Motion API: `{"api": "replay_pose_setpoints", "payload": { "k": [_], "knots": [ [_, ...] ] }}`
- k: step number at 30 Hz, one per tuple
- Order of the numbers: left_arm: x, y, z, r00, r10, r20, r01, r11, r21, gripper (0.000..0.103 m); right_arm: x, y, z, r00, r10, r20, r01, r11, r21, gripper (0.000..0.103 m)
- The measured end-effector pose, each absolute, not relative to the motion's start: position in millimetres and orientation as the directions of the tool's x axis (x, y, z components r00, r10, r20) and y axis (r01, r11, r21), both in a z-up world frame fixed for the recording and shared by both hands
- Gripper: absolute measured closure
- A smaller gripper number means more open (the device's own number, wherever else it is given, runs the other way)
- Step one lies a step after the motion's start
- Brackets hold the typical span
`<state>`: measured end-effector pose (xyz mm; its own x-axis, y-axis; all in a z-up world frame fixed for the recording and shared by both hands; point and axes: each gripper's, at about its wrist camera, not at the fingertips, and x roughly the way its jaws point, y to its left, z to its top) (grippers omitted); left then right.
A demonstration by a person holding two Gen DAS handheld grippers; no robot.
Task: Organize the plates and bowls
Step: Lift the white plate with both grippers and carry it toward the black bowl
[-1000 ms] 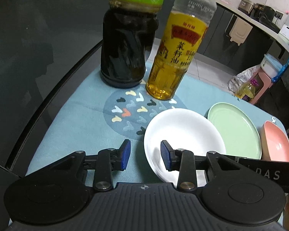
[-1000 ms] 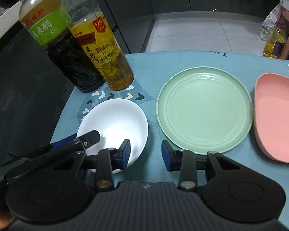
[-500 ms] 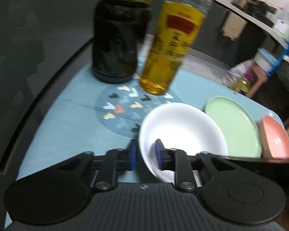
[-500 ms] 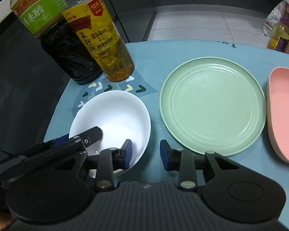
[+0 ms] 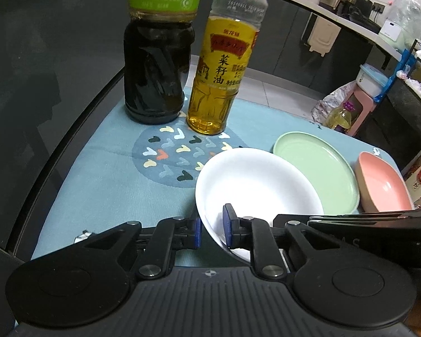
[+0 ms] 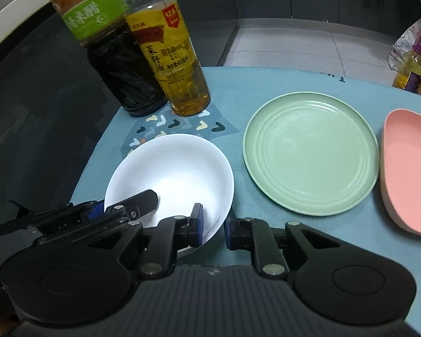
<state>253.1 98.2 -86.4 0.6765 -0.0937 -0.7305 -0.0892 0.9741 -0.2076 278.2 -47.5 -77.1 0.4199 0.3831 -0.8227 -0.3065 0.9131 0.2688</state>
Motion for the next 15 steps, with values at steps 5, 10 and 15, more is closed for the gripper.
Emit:
{"api": "replay_pose_setpoints", "payload": {
  "k": [5, 10, 15],
  "knots": [
    [233, 97, -79, 0.686, -0.118, -0.718, -0.064, 0.973, -0.222, 0.089, 259, -52, -74, 0.429, 0.383, -0.818, -0.311, 0.913, 0.265, 0.099],
    [211, 91, -69, 0.709, -0.127, -0.693, -0.04, 0.975, -0.219, 0.089, 241, -59, -67, 0.444, 0.387, -0.808, -0.31, 0.913, 0.266, 0.099],
    [192, 87, -62, 0.719, -0.141, -0.681, -0.029, 0.972, -0.233, 0.089, 220, -65, -58, 0.46, 0.391, -0.797, -0.311, 0.912, 0.268, 0.098]
  ]
}}
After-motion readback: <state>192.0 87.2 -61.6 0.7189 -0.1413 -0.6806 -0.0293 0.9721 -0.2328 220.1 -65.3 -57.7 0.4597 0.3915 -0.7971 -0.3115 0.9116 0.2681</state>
